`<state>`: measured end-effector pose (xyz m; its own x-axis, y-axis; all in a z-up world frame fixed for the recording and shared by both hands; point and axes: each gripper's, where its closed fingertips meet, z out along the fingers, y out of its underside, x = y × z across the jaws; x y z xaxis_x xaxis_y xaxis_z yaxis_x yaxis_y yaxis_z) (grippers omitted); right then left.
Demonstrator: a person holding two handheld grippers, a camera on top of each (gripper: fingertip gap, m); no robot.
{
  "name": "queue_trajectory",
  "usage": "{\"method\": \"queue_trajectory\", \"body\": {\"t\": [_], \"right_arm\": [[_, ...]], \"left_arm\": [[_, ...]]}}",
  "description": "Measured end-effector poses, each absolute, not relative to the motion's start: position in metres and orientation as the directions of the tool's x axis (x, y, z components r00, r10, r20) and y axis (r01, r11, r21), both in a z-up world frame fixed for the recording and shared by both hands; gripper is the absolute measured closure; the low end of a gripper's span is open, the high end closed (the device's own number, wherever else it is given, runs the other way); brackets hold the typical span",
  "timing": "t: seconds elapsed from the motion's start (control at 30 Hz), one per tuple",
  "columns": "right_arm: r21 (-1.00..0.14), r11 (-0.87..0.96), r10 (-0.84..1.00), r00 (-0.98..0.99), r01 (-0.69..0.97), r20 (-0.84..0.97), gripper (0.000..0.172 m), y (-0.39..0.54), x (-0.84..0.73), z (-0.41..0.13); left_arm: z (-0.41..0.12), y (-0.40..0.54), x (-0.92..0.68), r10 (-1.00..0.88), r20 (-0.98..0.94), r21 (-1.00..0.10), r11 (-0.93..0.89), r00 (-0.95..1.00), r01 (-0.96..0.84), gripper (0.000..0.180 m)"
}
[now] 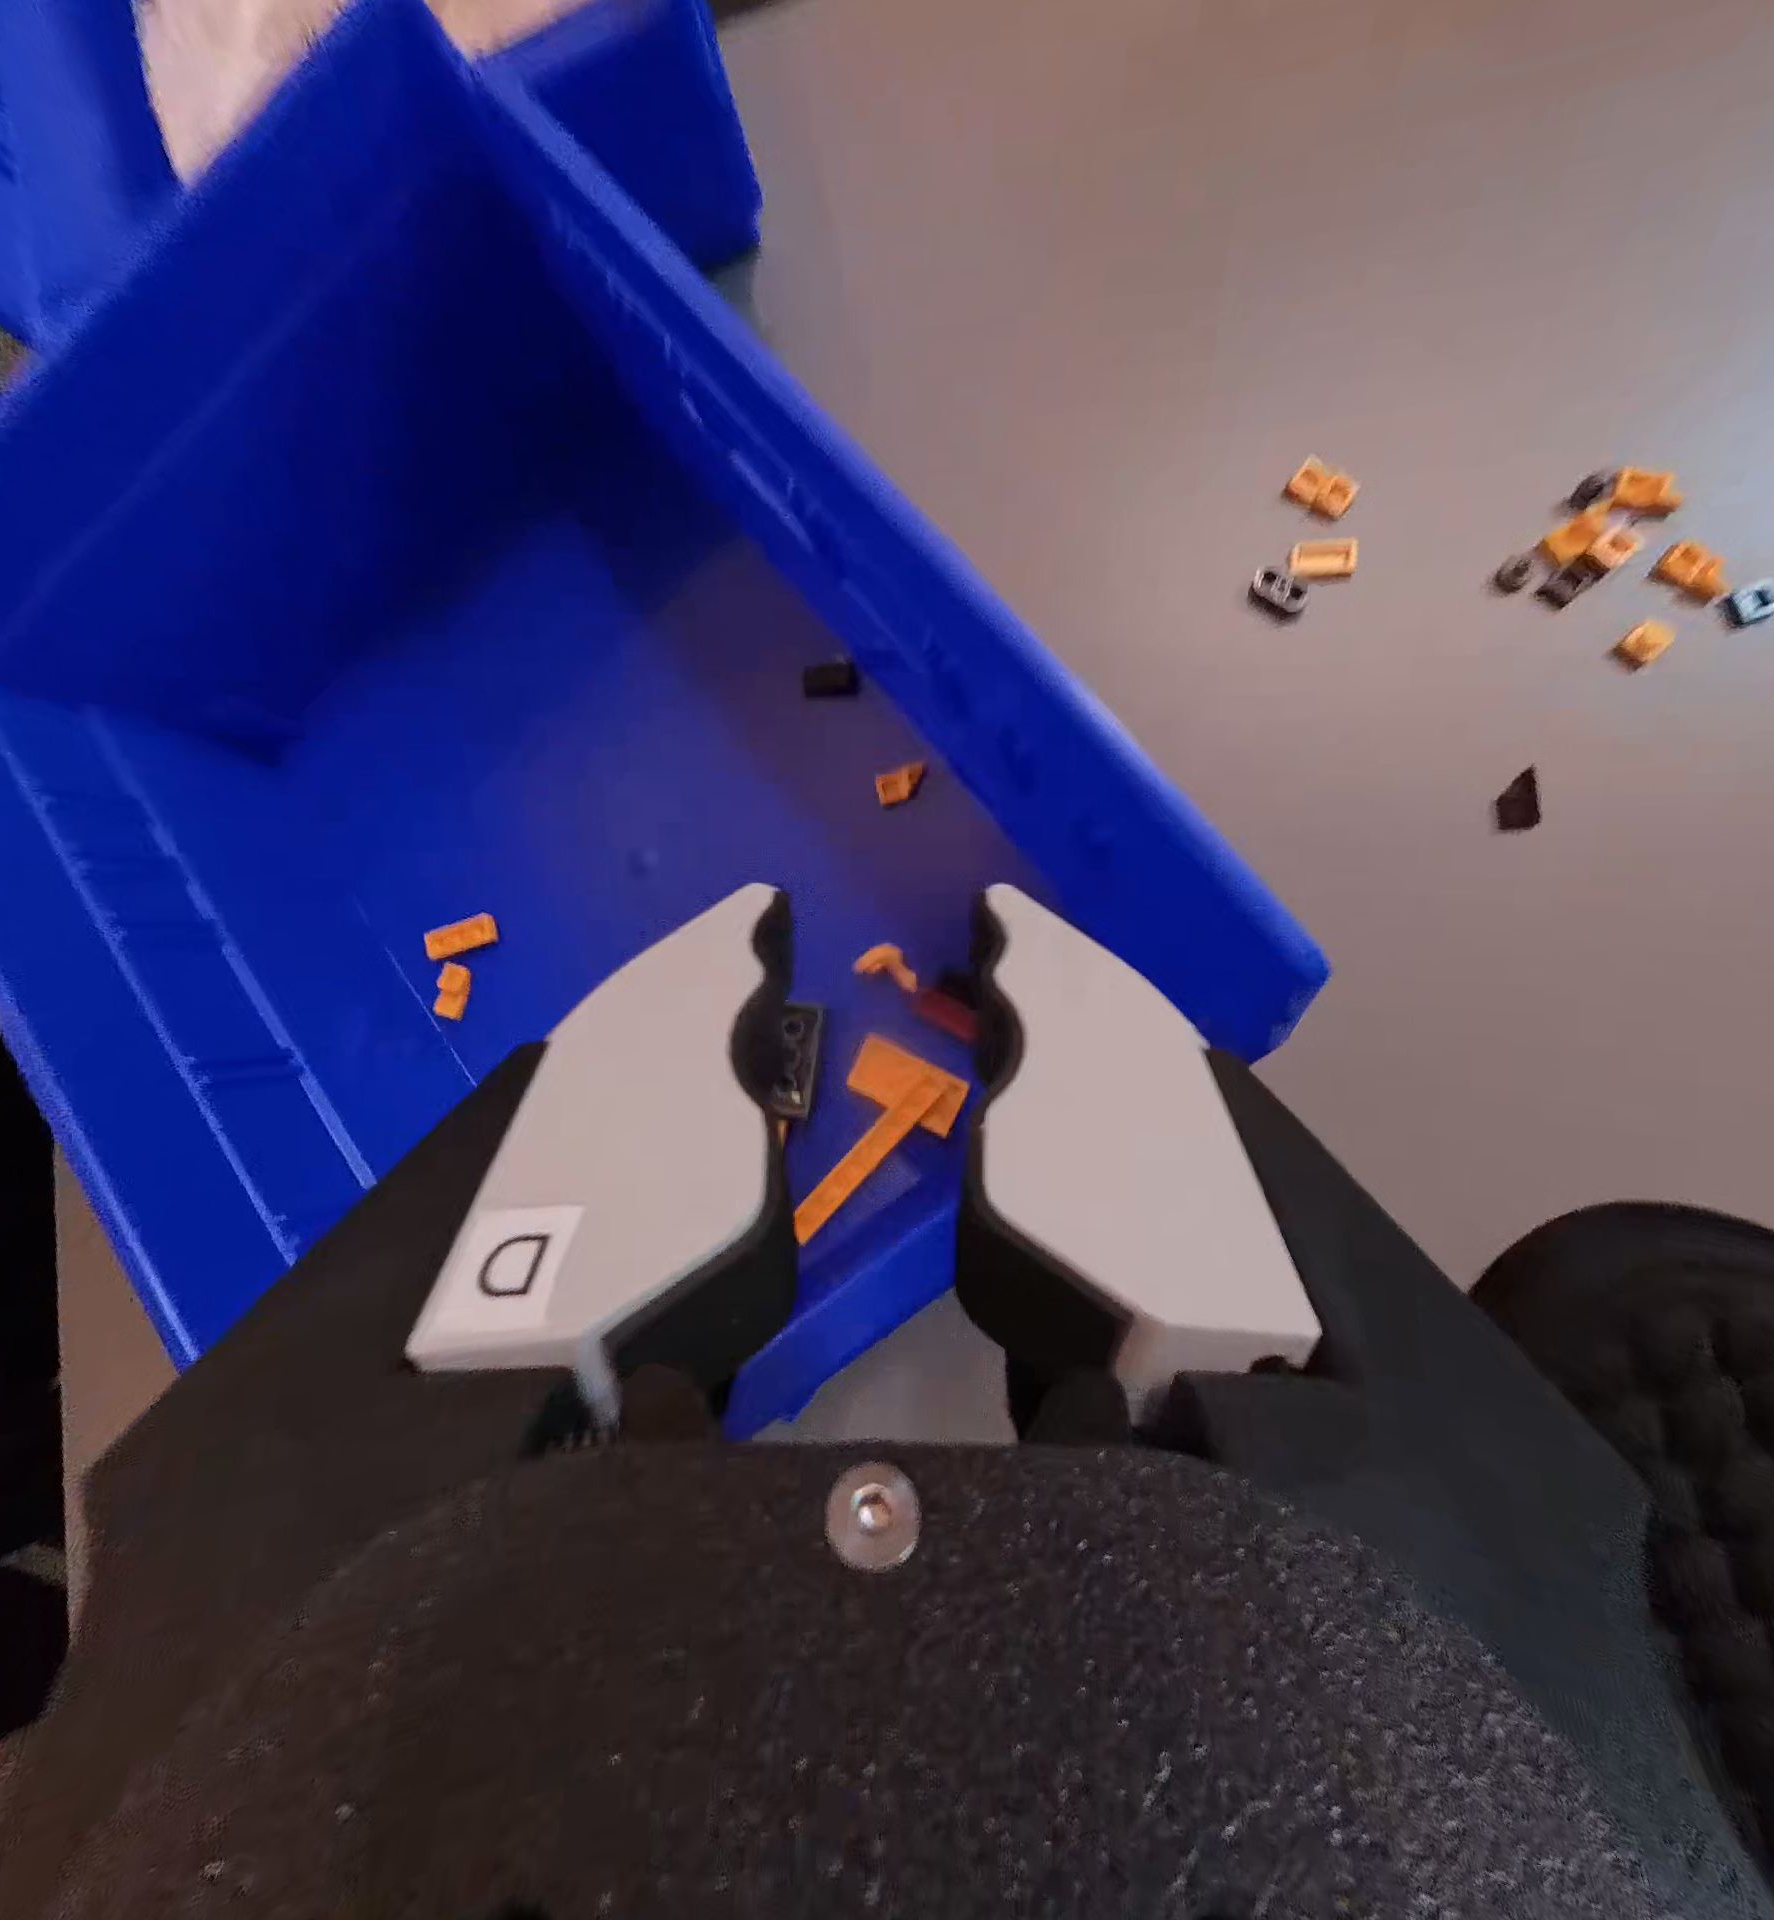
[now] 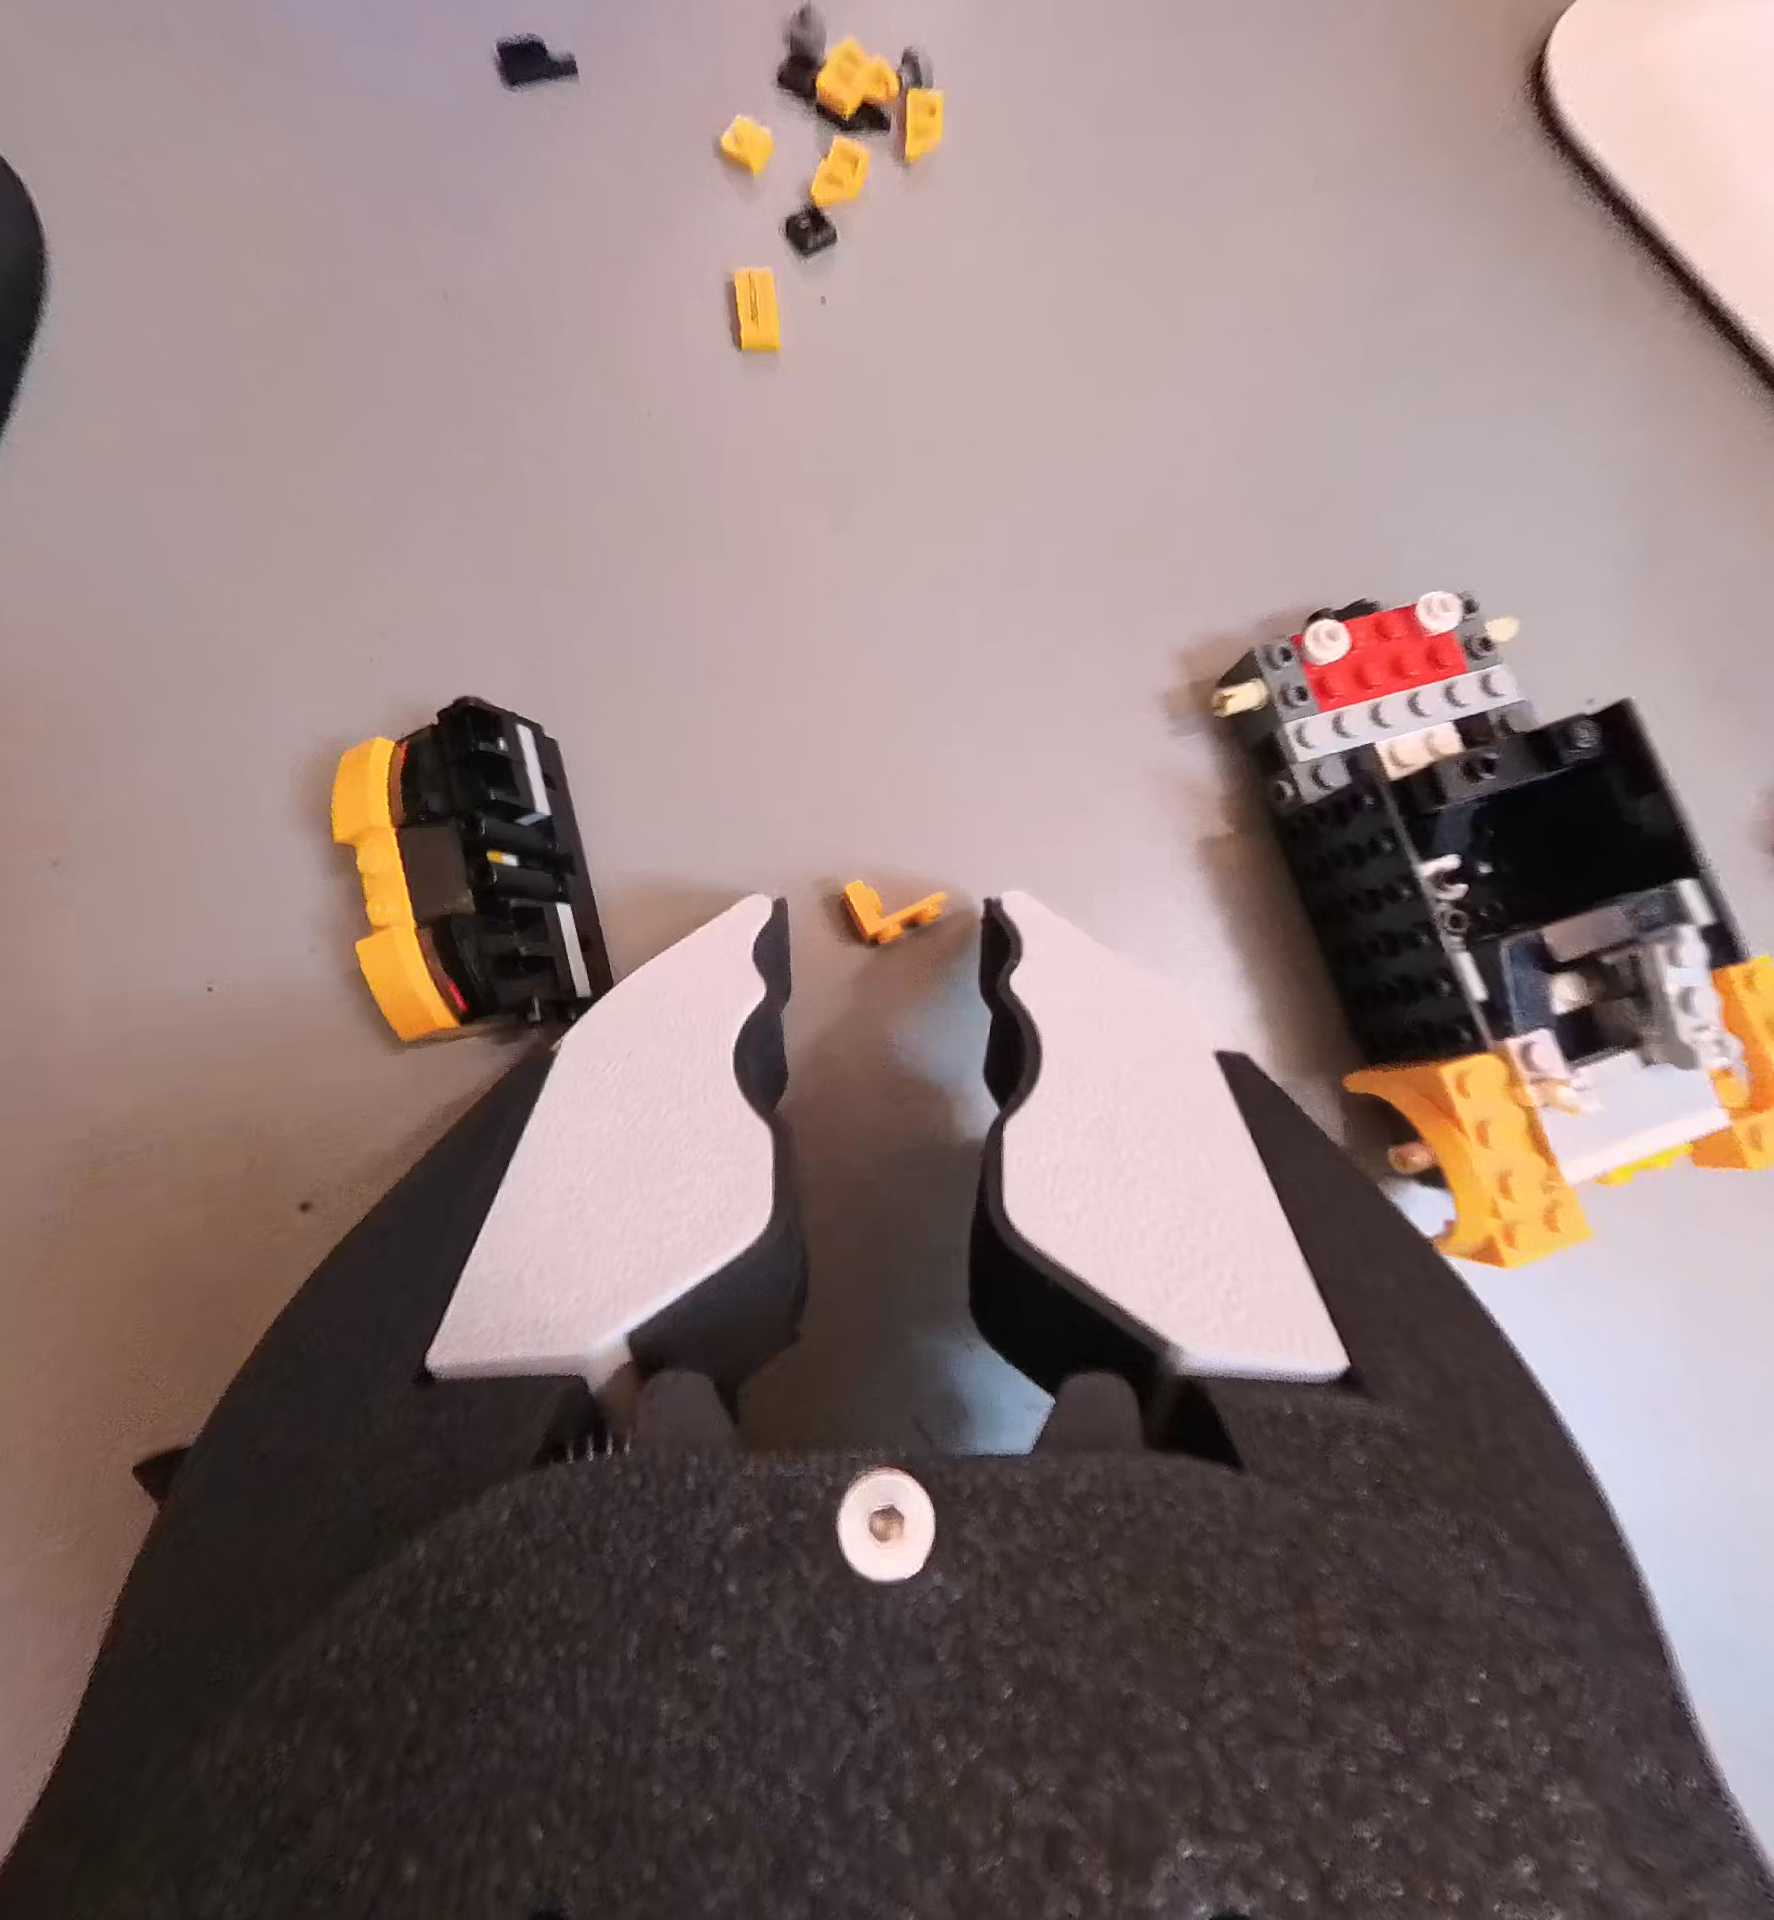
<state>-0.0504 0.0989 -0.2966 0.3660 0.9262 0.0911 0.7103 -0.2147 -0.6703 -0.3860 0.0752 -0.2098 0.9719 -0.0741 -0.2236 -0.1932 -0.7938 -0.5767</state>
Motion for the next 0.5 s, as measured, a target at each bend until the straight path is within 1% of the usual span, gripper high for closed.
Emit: {"method": "queue_trajectory", "body": {"t": [0.07, 0.1, 0.13, 0.17, 0.23, 0.3, 0.37, 0.4, 0.43, 0.5], "right_arm": [[-0.664, -0.238, 0.925, 0.374, 0.709, 0.068, 0.143, 0.099, -0.054, -0.298], [-0.657, -0.233, 0.927, 0.368, 0.717, 0.072, 0.151, 0.099, -0.054, -0.298], [-0.650, -0.228, 0.929, 0.362, 0.725, 0.077, 0.153, 0.099, -0.054, -0.298], [-0.645, -0.227, 0.931, 0.356, 0.730, 0.075, 0.154, 0.098, -0.053, -0.298], [-0.665, -0.210, 0.932, 0.352, 0.717, 0.085, 0.154, 0.098, -0.053, -0.296], [-0.745, -0.120, 0.940, 0.315, 0.656, 0.127, 0.154, 0.095, -0.061, -0.279], [-0.825, 0.039, 0.935, 0.269, 0.564, 0.229, 0.153, 0.088, -0.071, -0.249], [-0.853, 0.126, 0.927, 0.245, 0.506, 0.282, 0.154, 0.082, -0.076, -0.233], [-0.871, 0.202, 0.917, 0.226, 0.447, 0.329, 0.154, 0.074, -0.081, -0.218], [-0.879, 0.312, 0.890, 0.213, 0.360, 0.402, 0.154, 0.060, -0.085, -0.196]], "left_arm": [[-0.222, 0.070, -0.390, -0.080, -0.208, -0.523, -0.833, 0.975, -0.180, 0.139], [-0.225, 0.069, -0.392, -0.082, -0.215, -0.508, -0.842, 0.973, -0.183, 0.134], [-0.222, 0.070, -0.395, -0.074, -0.241, -0.517, -0.834, 0.968, -0.193, 0.130], [-0.214, 0.073, -0.395, -0.066, -0.268, -0.549, -0.809, 0.961, -0.209, 0.125], [-0.189, 0.083, -0.376, -0.109, -0.257, -0.660, -0.706, 0.960, -0.257, 0.130], [-0.163, 0.090, -0.323, -0.285, -0.143, -0.792, -0.541, 0.948, -0.282, 0.141], [-0.141, 0.082, -0.250, -0.553, 0.055, -0.894, -0.398, 0.832, -0.206, 0.145], [-0.133, 0.073, -0.216, -0.670, 0.162, -0.916, -0.375, 0.724, -0.142, 0.146], [-0.130, 0.065, -0.188, -0.747, 0.260, -0.915, -0.393, 0.612, -0.091, 0.146], [-0.138, 0.052, -0.144, -0.807, 0.421, -0.876, -0.480, 0.414, -0.045, 0.145]]}}
